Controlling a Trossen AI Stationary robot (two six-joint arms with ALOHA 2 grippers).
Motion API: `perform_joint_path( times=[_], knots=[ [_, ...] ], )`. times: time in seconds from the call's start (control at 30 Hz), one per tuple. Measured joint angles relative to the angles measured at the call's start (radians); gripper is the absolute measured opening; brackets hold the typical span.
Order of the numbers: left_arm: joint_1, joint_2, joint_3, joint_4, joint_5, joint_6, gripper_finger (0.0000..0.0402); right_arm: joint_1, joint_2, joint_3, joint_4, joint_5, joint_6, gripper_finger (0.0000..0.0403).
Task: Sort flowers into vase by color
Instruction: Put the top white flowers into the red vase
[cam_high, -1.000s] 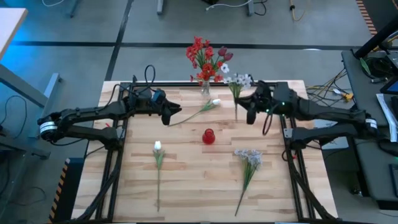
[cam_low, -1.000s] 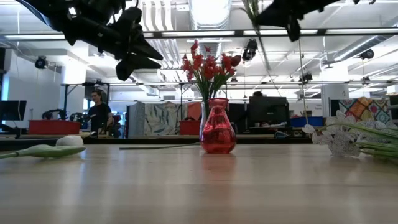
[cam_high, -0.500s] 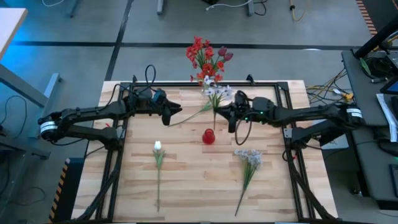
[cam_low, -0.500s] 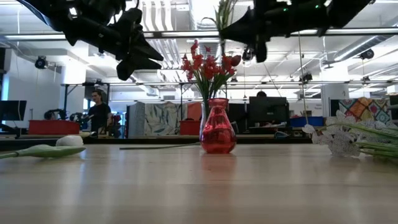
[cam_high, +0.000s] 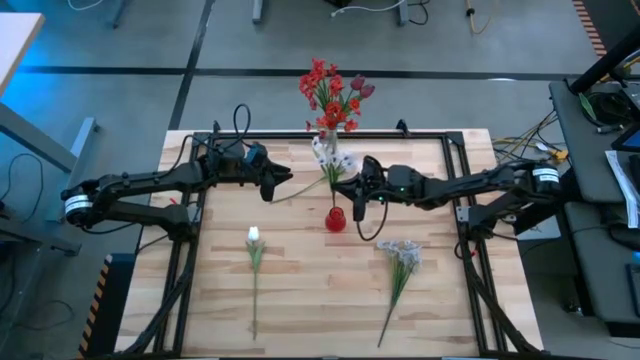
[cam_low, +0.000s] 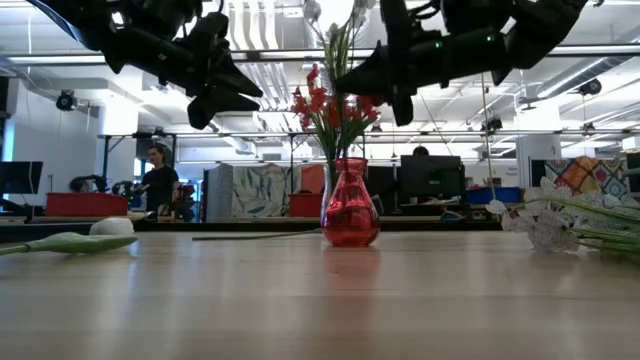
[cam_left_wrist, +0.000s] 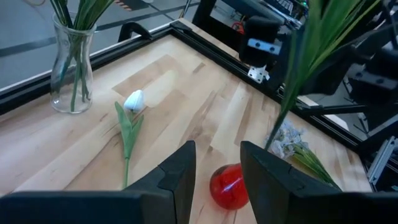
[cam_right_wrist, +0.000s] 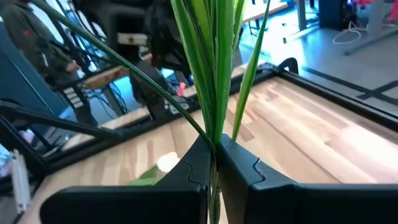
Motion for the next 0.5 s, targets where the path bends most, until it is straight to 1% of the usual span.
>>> perform_joint_path(
  times=[0.3,0.4,0.5],
  knots=[
    [0.0,0.0,0.0,0.0,0.016,0.007,0.0111,0.003,0.052,0.0,-0.01,0.021,0.001,0.0015],
    [0.0,0.0,0.0,0.0,0.018,0.007,0.0111,0.005,0.053,0.0,-0.009,0.022,0.0,0.0033],
    [0.0,0.0,0.0,0.0,0.018,0.011,0.0111,0.005,0.052,0.0,-0.013,0.022,0.001,0.0067]
  ],
)
